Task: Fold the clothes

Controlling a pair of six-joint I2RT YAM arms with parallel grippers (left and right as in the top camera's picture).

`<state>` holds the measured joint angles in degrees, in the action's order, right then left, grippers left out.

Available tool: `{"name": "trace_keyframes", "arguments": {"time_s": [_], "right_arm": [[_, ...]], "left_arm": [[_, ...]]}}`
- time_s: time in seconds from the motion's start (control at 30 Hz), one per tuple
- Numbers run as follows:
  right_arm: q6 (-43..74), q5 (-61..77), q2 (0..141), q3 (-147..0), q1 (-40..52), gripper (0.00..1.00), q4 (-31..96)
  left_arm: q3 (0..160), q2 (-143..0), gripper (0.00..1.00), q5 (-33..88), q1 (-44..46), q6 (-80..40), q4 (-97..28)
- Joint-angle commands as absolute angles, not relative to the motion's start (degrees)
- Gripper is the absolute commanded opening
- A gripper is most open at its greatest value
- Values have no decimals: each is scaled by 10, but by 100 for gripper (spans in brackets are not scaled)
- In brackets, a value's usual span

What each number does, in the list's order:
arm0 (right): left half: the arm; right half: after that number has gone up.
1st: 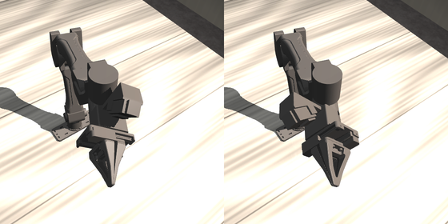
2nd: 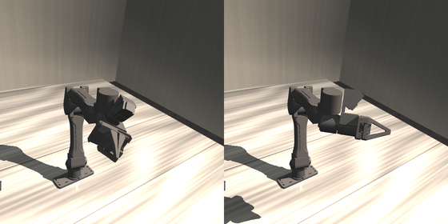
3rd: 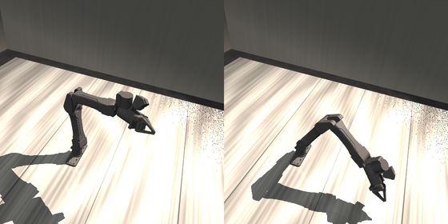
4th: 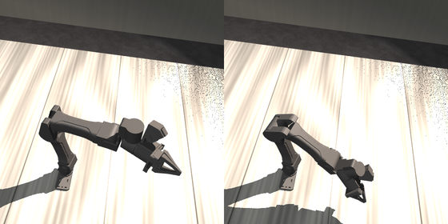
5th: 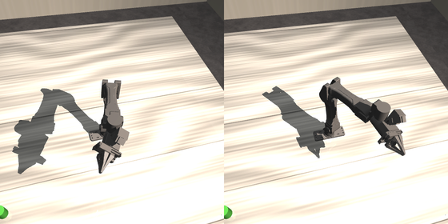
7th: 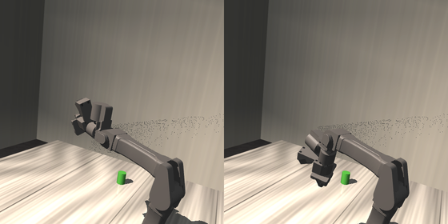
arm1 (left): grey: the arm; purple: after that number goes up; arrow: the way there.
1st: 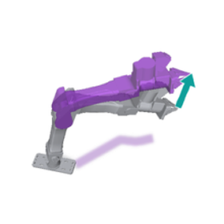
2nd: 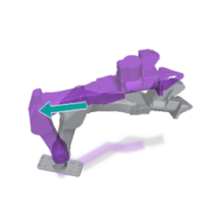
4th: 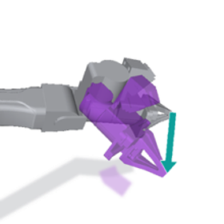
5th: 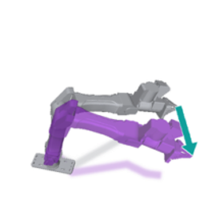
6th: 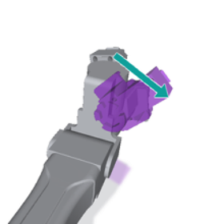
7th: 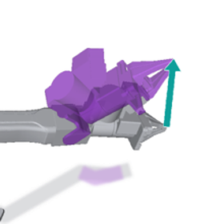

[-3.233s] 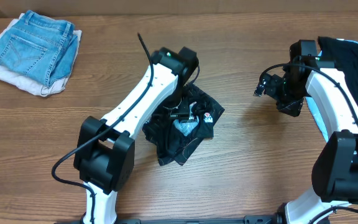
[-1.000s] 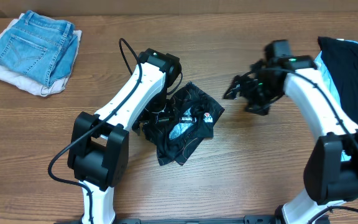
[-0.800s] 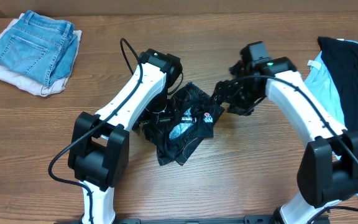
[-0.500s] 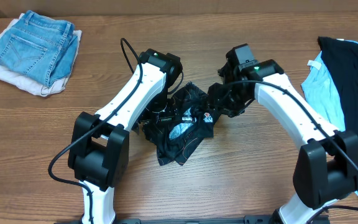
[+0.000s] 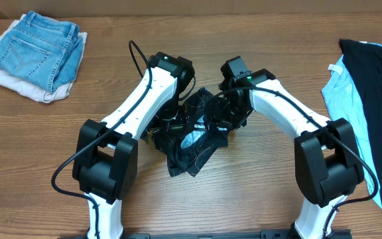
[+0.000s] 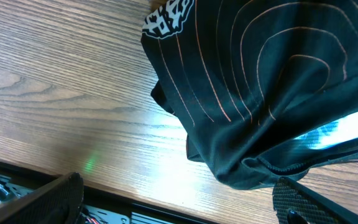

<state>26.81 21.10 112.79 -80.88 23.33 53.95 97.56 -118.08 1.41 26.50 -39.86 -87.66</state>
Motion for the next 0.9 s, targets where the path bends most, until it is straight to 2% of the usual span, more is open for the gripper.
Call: {"name": "trace_keyframes", "arguments": {"time_s": [0.0,0.23,0.37,0.47,0.67,0.77,0.8,0.83,0.87], "right_arm": [[278,163,1130,-810,231,31,535],[277,130,1130,-810,219,10,533],[277,60,1130,-810,208,9,534],[277,-1,1130,-810,203,4,535],[277,-52,1130,-811,195,5,541],[278,-64,1130,-817,187,13,556],[279,-64,1130,-821,185,22,564],[279,-64,1130,-828,182,50,577],[279,-64,1130,-837,179,69,594]], "left_arm": [[986,-1173,100,7,262,-387,-876],[986,-1173,100,-5,262,-387,-876],[986,-1173,100,-5,262,-387,-876],[986,-1173,100,-7,262,-387,-876],[986,-1173,100,-7,262,-387,-876],[986,-1173,100,-7,263,-387,-876],[986,-1173,100,-7,263,-387,-875],[986,-1173,100,-7,263,-387,-875],[986,-1173,100,-7,263,-387,-874]]}}
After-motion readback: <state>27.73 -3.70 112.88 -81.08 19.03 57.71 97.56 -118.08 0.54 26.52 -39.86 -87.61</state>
